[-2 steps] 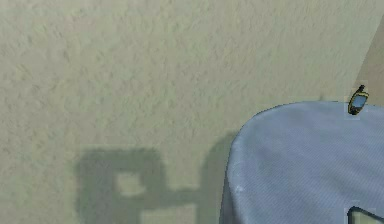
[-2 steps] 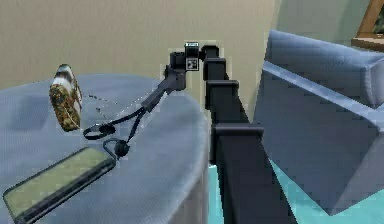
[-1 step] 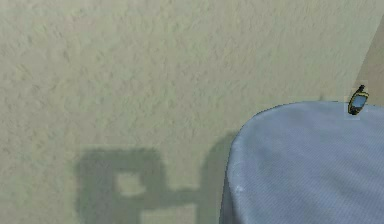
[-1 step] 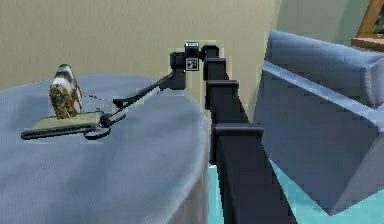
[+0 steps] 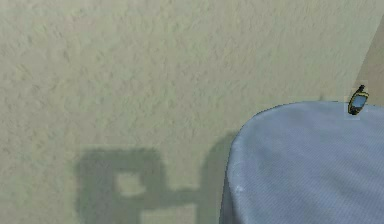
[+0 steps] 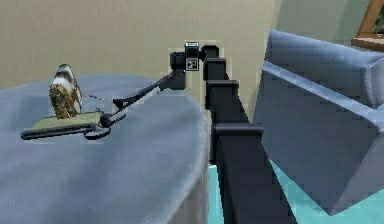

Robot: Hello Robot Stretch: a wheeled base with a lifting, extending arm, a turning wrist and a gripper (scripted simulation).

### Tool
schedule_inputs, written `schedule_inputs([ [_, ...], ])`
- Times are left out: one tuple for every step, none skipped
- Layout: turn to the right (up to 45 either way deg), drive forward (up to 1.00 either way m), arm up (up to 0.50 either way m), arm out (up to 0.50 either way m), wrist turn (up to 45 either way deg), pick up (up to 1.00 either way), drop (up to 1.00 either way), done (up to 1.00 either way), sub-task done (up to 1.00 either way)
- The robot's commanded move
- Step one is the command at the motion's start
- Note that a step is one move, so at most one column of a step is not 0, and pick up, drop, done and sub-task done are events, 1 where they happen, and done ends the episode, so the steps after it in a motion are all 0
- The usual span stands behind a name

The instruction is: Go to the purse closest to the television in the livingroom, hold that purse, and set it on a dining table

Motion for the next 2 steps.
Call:
schedule_inputs([
  [0.0, 0.0, 0.0, 0.0, 0.0, 0.0, 1.0, 0.0, 0.0],
  [0.0, 0.0, 0.0, -0.1, 0.0, 0.0, 0.0, 0.0, 0.0],
])
